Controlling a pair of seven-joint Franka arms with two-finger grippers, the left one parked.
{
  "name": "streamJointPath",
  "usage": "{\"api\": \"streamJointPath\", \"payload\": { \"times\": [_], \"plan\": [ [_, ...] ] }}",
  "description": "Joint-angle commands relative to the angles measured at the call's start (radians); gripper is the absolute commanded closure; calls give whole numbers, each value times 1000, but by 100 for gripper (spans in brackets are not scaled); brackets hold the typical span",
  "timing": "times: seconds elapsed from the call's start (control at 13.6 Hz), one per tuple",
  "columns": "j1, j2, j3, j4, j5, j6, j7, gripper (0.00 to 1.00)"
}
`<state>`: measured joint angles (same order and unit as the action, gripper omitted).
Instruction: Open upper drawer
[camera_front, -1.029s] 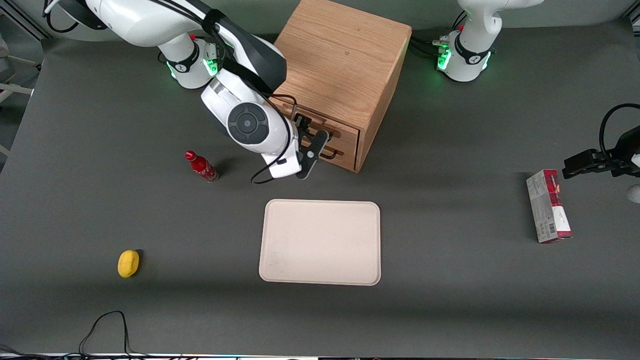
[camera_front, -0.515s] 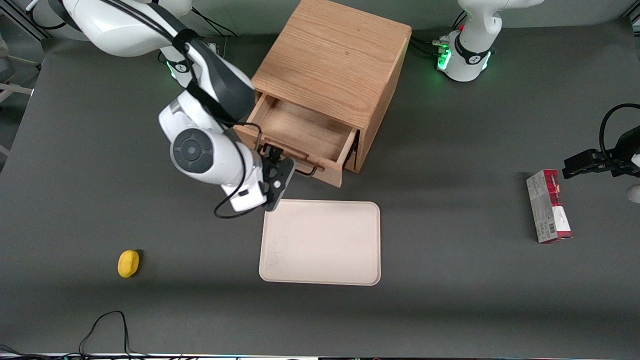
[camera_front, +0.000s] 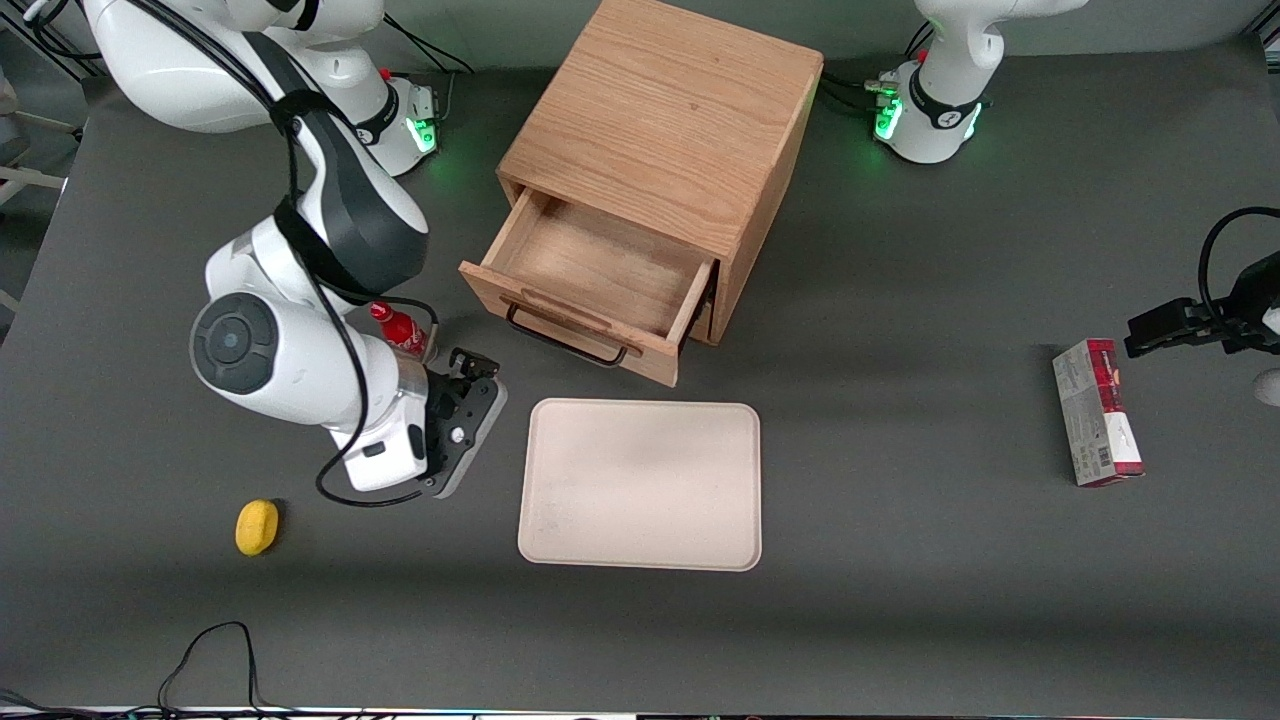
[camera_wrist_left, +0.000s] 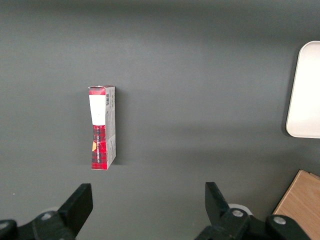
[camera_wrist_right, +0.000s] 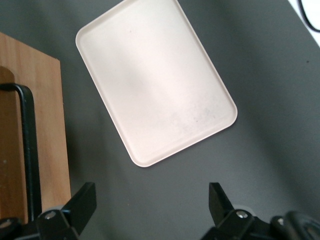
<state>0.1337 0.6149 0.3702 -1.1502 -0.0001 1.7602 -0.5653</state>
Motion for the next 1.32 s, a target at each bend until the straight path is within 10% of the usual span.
{"api": "streamJointPath", "payload": {
  "times": [0.0, 0.22, 0.44, 0.74, 1.25],
  "plan": [
    [23, 16, 62, -11, 22, -19, 94, 0],
    [26, 3, 98, -52, 3, -21, 134, 0],
    [17, -92, 0, -34, -239, -45, 122, 0],
    [14, -251, -190, -62, -88, -129, 250, 0],
    [15, -720, -439, -612, 29, -111, 625, 0]
  ]
}}
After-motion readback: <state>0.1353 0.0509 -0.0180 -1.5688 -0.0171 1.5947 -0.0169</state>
